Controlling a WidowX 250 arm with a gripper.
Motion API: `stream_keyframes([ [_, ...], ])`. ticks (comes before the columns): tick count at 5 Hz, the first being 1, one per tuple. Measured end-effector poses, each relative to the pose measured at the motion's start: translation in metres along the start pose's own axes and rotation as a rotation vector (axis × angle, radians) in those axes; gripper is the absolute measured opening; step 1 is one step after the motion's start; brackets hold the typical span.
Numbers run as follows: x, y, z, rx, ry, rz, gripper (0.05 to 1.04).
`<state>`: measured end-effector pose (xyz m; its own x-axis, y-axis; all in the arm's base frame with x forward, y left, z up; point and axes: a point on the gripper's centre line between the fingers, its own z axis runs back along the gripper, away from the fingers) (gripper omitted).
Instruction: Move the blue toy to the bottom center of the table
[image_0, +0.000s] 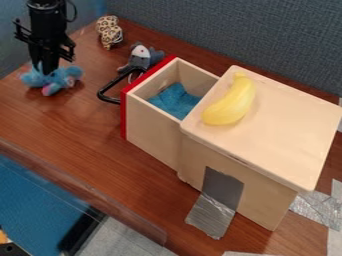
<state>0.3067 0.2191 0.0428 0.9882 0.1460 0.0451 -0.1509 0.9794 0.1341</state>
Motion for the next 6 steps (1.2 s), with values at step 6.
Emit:
stream_keyframes([
  [6, -0.091, -0.088, 0.021, -0.077, 0.019, -0.254, 0.326],
])
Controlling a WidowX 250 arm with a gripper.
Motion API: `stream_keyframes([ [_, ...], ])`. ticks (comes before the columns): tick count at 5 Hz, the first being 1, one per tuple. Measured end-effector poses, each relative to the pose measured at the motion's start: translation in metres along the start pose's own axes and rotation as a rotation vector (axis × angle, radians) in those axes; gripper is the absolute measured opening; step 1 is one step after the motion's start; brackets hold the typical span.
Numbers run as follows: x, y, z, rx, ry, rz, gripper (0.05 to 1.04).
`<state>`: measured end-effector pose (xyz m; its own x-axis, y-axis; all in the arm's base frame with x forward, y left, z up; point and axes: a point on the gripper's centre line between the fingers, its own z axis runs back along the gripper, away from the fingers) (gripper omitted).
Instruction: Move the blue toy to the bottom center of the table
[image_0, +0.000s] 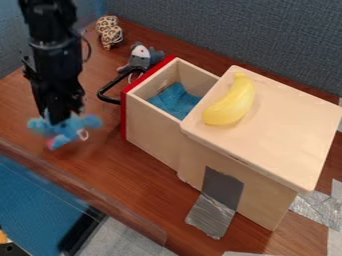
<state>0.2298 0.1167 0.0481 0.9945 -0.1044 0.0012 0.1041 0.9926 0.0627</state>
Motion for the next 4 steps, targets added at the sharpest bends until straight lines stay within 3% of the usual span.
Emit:
stream_keyframes([
  [2, 0.002, -0.002, 0.003, -0.009, -0.01, 0.008, 0.926],
  [3, 0.006, 0.001, 0.031, 0.032, -0.092, 0.011, 1.009],
  [4, 0.009, 0.001, 0.051, 0.028, -0.153, 0.014, 1.004],
])
